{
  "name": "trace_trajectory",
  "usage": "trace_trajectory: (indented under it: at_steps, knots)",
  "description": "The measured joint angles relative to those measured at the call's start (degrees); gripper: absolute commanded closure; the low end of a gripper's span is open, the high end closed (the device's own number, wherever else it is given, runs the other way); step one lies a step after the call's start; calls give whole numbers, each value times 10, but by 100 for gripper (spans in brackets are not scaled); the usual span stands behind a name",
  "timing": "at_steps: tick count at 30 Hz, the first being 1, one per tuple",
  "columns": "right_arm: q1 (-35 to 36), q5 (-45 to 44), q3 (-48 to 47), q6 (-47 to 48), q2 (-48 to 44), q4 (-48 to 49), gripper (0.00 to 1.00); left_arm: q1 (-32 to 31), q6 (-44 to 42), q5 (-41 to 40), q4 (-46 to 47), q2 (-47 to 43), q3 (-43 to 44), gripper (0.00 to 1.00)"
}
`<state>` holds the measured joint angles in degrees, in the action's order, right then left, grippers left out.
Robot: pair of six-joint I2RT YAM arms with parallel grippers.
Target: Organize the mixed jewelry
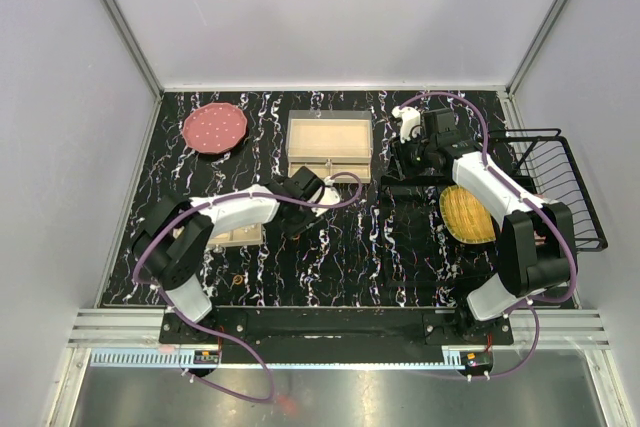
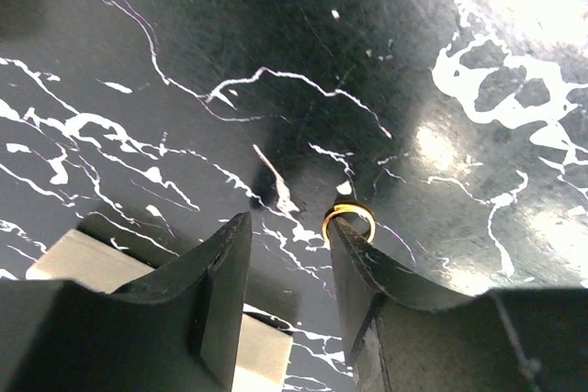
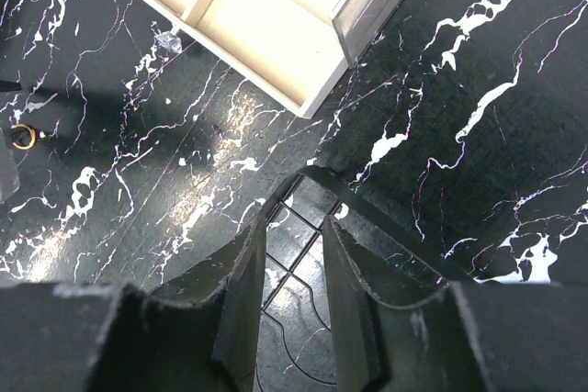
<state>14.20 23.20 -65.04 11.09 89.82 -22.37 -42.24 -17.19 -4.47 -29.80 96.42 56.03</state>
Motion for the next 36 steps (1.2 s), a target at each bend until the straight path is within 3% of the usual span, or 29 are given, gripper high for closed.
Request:
trace_trajectory:
  at_steps: [12, 36]
  knots:
    - [-1, 0, 0, 0, 0, 0, 63, 0, -40, -21, 41, 28, 26, 58]
    - [-4, 3, 0, -1, 0, 0, 62, 0, -18, -4, 35, 26, 26, 57]
